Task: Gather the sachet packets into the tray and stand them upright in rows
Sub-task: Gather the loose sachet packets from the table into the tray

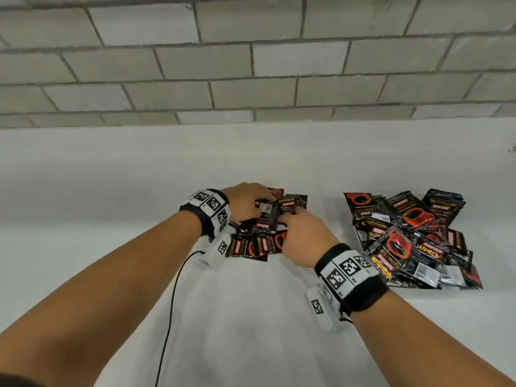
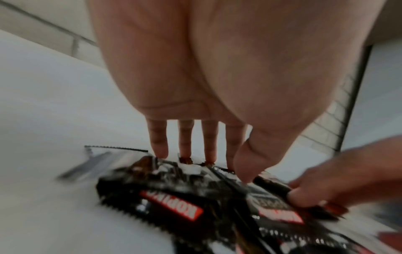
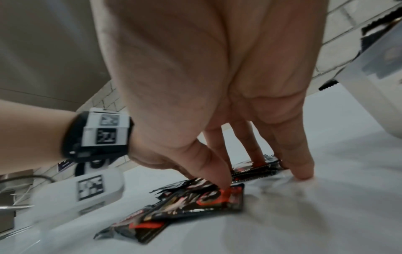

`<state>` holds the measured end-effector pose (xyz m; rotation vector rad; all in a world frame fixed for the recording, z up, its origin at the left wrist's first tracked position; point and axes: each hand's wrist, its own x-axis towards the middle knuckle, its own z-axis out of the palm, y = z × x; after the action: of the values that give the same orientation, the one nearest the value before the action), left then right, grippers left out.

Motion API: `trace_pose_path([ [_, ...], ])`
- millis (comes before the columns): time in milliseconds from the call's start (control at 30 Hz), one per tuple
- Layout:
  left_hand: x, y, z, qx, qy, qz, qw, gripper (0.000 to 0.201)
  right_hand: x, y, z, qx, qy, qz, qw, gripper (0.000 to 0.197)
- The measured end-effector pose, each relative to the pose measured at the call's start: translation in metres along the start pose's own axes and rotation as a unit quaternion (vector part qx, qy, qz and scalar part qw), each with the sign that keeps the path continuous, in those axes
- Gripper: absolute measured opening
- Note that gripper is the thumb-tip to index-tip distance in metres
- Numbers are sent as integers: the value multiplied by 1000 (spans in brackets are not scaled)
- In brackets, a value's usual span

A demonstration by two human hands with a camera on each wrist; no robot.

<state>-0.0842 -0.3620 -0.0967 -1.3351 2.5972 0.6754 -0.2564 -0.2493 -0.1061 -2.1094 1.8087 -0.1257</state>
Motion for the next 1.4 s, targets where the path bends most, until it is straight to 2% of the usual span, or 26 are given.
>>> trace_pose_path([
  [100,-37,6,8,-22,-3,45,999,44,-7,-4,0,-10,6,-19,1000,35],
  [167,-56,5,10,-42,29,56,997,45,-12,-7,-5,-14,-7,-24,1000,31],
  [233,-67,-6,9,-44,96,-2,994,47,-11,-10,-13,10,-5,-12,1000,31],
  [300,-73,-18,7,-35,127,-107,985,58,0,-10,-21,31,42,33,998,35],
  [367,-76,-23,7,-20,91,-183,979,82,17,-8,-24,39,67,113,991,43],
  [467,-77,-22,5,-54,33,-223,973,101,41,-11,-19,-33,4,190,981,53],
  [567,-77,-22,6,-89,15,-199,976,109,60,-8,-10,-85,-26,191,978,54],
  [700,-76,-21,10,-29,-8,-149,988,111,67,1,-17,-31,-41,205,977,25],
  [767,-72,-23,9,-10,-13,-144,989,112,65,5,-22,-16,-38,207,977,20],
  [867,-68,-22,8,25,-22,-141,990,107,64,5,-21,-13,-23,208,978,18],
  [967,-68,-19,7,60,-31,-166,984,98,65,3,-20,29,-11,209,977,25],
  [1067,-73,-21,7,69,-28,-182,981,90,69,1,-30,110,30,225,968,42],
  [1100,-75,-22,7,71,-26,-182,980,87,68,-3,-36,139,48,207,967,40],
  [1133,-77,-23,8,68,-21,-179,981,83,69,-8,-42,162,57,177,969,30],
  [1167,-80,-24,9,62,-14,-173,983,80,69,-14,-47,177,44,141,973,16],
  [1200,-82,-25,10,52,-4,-166,985,75,71,-21,-49,181,17,108,977,10],
  [1300,-91,-27,7,15,31,-162,986,61,72,-41,-37,141,-90,50,985,20],
  [1400,-106,-28,1,-42,72,-168,982,56,73,-50,-12,29,-140,44,989,20],
])
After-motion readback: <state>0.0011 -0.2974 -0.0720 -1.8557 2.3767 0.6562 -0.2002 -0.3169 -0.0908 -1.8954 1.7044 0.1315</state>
